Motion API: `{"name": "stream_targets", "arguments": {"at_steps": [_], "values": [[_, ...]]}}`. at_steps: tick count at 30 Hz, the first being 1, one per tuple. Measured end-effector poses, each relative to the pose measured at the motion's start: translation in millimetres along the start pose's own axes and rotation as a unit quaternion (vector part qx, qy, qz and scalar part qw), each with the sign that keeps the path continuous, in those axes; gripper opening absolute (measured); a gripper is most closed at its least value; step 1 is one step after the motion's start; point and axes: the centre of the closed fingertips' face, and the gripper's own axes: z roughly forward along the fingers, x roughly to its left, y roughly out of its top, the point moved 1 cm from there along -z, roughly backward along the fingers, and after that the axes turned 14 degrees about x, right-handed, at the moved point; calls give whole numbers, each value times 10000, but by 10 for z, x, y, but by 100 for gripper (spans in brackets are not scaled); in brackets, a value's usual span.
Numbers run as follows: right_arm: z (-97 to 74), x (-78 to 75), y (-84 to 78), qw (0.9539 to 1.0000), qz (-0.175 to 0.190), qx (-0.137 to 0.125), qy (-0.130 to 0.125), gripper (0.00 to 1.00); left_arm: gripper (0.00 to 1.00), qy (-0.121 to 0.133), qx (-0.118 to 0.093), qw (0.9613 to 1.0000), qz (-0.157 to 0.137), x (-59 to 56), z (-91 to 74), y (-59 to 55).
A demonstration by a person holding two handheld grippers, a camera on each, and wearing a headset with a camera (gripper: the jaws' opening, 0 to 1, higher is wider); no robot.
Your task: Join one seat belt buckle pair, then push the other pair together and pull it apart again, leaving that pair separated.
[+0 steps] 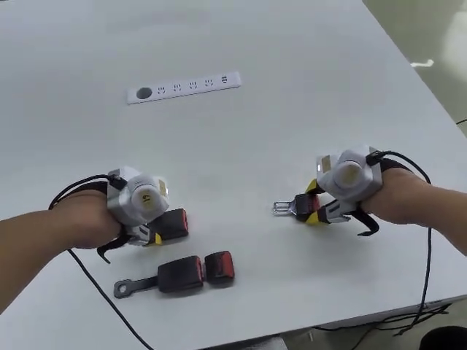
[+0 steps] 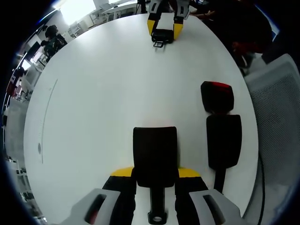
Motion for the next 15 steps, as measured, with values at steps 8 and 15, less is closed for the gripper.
{"name": "stream_targets", "arguments": {"at_steps": [8, 15], "values": [[155, 67, 455, 9990, -399, -183, 3, 33, 32, -27, 143, 9999, -13, -4, 20, -30], [280, 164, 870, 9976, -563, -407, 46, 33, 32, -59, 274, 9996, -2, -12, 20, -21]]}}
